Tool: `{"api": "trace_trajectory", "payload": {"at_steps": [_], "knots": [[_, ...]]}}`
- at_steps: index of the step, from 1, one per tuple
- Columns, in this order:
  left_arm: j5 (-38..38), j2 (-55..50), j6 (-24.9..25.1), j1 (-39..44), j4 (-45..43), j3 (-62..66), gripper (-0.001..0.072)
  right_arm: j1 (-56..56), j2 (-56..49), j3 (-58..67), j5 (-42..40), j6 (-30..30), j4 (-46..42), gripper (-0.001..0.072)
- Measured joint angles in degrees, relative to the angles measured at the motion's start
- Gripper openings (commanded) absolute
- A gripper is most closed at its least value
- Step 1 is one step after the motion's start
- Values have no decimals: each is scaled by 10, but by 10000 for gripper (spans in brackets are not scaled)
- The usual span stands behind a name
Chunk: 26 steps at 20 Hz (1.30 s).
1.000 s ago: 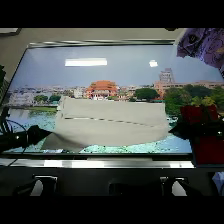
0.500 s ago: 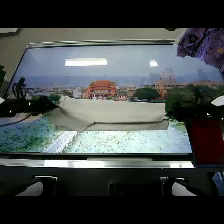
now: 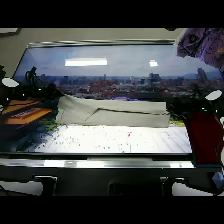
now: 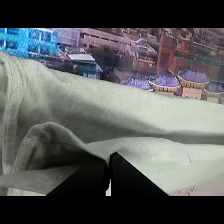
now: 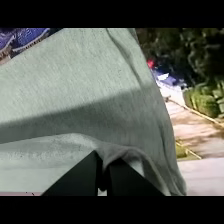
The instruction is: Fold the clothes and pants, and hang the long-sleeved shirts on hangers.
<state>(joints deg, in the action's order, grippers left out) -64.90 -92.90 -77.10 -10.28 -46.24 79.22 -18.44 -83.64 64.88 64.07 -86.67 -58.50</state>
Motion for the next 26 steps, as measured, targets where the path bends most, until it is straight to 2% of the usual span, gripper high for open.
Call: {"api": "trace_trajectory", "payload": {"at_steps": [1,3,4,5,6,7,10,13,19,26], "knots": [[0,-12,0,3,0,4,17,0,-7,0,-5,4,6,34],[1,-32,-2,9,0,9,22,0,-21,1,-12,11,16,175],[2,-40,-2,11,0,11,64,0,-28,2,-18,13,18,221],[3,-47,-2,13,0,12,203,0,-33,2,-23,15,21,292],[4,-51,-2,14,0,13,389,0,-37,2,-26,16,23,450],[6,-54,-3,15,0,14,475,-1,-39,7,-25,15,24,539],[3,-57,-11,14,-4,27,475,-21,-43,48,-3,-5,13,548],[-9,-46,-18,14,-26,47,476,-64,-51,82,20,-14,19,604],[-16,-5,-35,14,-71,67,476,-94,-123,97,114,71,68,616],[-16,35,-48,14,-103,70,476,-95,-166,64,116,121,101,614]]}}
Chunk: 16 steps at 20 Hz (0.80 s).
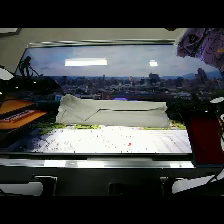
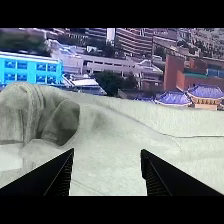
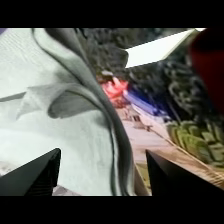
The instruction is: Fold the clothes and pants, and hang the long-sleeved shirts on hangers.
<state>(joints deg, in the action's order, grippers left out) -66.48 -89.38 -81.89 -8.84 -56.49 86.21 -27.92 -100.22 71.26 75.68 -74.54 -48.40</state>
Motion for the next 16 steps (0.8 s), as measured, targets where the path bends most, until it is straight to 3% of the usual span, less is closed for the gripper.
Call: {"api": "trace_trajectory", "payload": {"at_steps": [2,4,6,7,8,9,13,16], "knots": [[0,4,-2,2,-3,0,476,0,-3,-14,-6,4,12,589],[0,6,-4,5,-5,0,475,6,-5,-28,-20,9,22,455],[0,7,-6,12,-6,0,434,23,-6,-36,-35,13,24,168],[0,8,-6,17,-6,0,292,32,-7,-38,-41,13,24,25],[0,8,-6,23,-6,0,62,41,-4,-39,-44,13,22,29],[0,7,-6,31,-6,0,20,48,2,-38,-48,12,19,28],[16,2,-9,84,-2,0,20,59,54,3,-23,-37,-2,28],[57,-18,-41,151,16,0,19,61,103,78,24,-103,-52,28]]}}
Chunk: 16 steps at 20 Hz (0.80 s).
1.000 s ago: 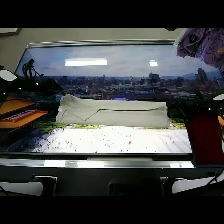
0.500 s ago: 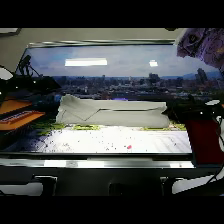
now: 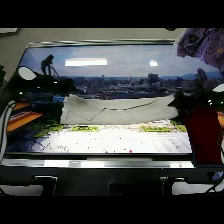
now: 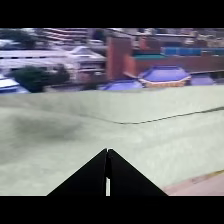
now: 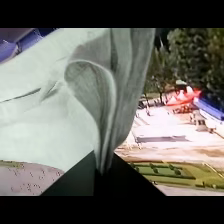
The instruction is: Fold the clothes and pants, and hang the long-sleeved shirts on hangers.
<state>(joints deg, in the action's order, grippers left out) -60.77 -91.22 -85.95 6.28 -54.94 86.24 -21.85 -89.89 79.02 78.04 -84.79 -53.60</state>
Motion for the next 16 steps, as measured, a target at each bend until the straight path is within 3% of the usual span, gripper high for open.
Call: {"api": "trace_trajectory", "payload": {"at_steps": [7,16], "knots": [[174,-106,-41,209,185,5,18,1,70,206,129,-134,-73,28],[293,-290,-61,399,390,175,18,1,91,329,218,-188,-104,29]]}}
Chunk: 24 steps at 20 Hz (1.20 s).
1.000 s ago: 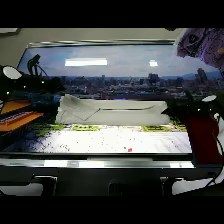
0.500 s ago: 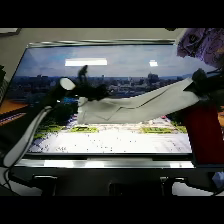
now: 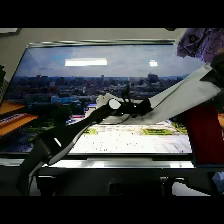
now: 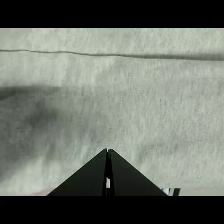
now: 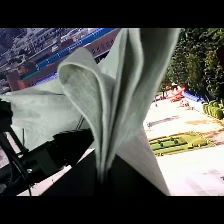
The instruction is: Fold the clothes and pants, and hang the long-sleeved shirts on hangers.
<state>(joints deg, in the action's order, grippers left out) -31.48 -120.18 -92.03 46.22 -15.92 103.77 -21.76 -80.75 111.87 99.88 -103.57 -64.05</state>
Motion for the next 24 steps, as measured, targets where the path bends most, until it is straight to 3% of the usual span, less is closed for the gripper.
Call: {"api": "trace_trajectory", "payload": {"at_steps": [10,14,16,20,24], "knots": [[24,-104,-69,53,37,126,15,0,1,15,-17,-6,-2,29],[-32,-76,-75,11,3,131,15,1,1,15,-19,-11,-1,29],[-89,-39,-95,-23,-63,132,15,9,1,15,-21,-20,0,29],[-263,73,-134,-111,-291,133,18,66,-6,8,-39,-61,-12,29],[-407,188,-123,-211,-476,133,19,180,-22,4,-71,-127,-66,29]]}}
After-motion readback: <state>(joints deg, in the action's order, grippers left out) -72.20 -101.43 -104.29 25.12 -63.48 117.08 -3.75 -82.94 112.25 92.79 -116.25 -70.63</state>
